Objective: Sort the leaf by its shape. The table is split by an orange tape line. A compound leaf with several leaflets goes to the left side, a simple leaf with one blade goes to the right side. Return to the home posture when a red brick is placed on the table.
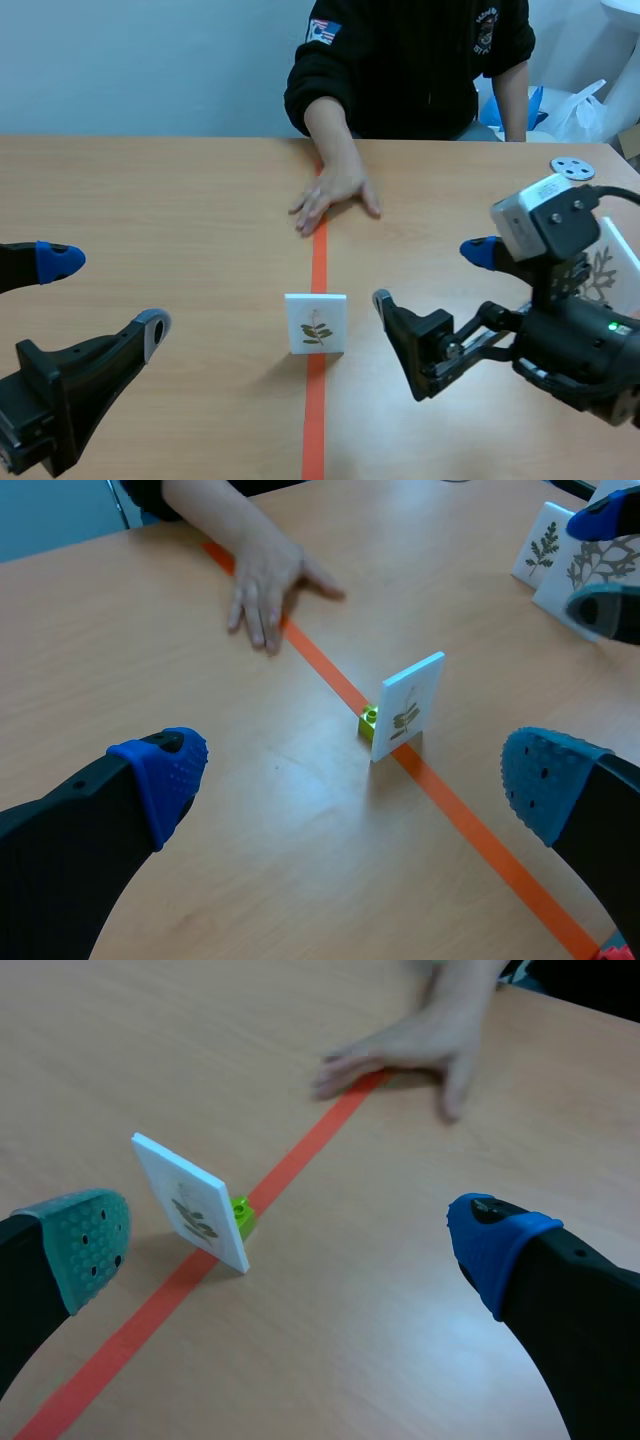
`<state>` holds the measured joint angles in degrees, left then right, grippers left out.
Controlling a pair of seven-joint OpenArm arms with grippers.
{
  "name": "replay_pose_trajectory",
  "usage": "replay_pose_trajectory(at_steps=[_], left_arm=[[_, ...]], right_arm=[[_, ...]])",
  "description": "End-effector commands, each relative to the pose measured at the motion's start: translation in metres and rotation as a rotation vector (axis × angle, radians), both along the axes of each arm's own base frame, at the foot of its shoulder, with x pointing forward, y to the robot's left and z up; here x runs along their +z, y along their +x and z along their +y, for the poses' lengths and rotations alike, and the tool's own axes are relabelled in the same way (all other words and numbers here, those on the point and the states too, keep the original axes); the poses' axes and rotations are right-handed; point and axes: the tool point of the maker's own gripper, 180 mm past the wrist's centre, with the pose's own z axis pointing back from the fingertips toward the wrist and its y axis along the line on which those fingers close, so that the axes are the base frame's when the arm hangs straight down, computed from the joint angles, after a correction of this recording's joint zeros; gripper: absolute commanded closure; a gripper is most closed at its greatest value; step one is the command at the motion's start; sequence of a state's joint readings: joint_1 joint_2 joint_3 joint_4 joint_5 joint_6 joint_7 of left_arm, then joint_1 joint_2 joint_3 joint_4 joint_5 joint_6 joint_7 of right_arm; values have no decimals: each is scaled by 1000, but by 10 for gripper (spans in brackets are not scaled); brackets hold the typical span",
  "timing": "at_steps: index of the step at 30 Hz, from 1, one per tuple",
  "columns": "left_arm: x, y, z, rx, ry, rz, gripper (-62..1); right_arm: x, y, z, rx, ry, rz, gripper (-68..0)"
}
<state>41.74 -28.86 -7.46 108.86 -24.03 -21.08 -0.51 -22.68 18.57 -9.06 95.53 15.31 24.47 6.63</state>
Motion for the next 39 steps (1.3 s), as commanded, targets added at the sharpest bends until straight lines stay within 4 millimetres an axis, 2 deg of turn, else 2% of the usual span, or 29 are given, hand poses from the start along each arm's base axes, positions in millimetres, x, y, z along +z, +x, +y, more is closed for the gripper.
replay_pose_trajectory(at_steps=[1, 13, 20, 25, 30, 34, 39], left_arm=[[7, 0, -5, -3, -27, -20, -623], [7, 0, -5, -3, -27, -20, -623], [7, 0, -5, -3, -27, -20, -623], [7, 0, -5, -3, -27, -20, -623], [7, 0, -5, -3, -27, -20, -623], [7, 0, -5, -3, -27, -20, -623], [7, 0, -5, -3, -27, -20, -623]], right_arm=[[6, 10, 4, 15, 2, -44, -679], [-51, 27, 64, 163, -24, -25, -679], [-72, 27, 96, 228, -70, -30, -679], [-79, 22, 111, 264, -81, -31, -546], [-80, 21, 113, 259, -89, -37, -403], [-81, 20, 112, 258, -92, -32, -392], [-82, 20, 112, 256, -93, -30, -310]])
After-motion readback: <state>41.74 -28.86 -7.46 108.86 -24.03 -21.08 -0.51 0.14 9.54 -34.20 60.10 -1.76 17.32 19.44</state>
